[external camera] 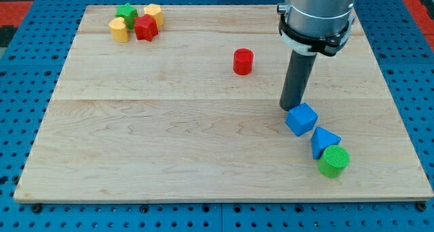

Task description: Slide the red circle towards green circle

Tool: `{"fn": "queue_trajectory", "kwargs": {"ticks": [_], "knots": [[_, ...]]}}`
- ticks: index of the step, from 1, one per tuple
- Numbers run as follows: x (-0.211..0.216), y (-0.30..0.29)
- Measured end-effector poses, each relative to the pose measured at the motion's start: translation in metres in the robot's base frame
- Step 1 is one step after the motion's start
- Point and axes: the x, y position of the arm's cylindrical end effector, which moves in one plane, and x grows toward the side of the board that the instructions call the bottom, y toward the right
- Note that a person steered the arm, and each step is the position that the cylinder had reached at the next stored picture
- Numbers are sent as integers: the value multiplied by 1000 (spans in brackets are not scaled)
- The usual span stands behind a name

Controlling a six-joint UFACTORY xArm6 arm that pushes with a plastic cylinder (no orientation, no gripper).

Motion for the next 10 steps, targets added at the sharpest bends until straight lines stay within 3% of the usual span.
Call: {"fn": "queue_trajectory", "kwargs": {"ticks": [3,5,6,7,8,9,10], "knots": [[15,3],[-47,-61],[-63,-40],[-119,-2],[-138,-77],[-90,-149],[-38,-144]]}}
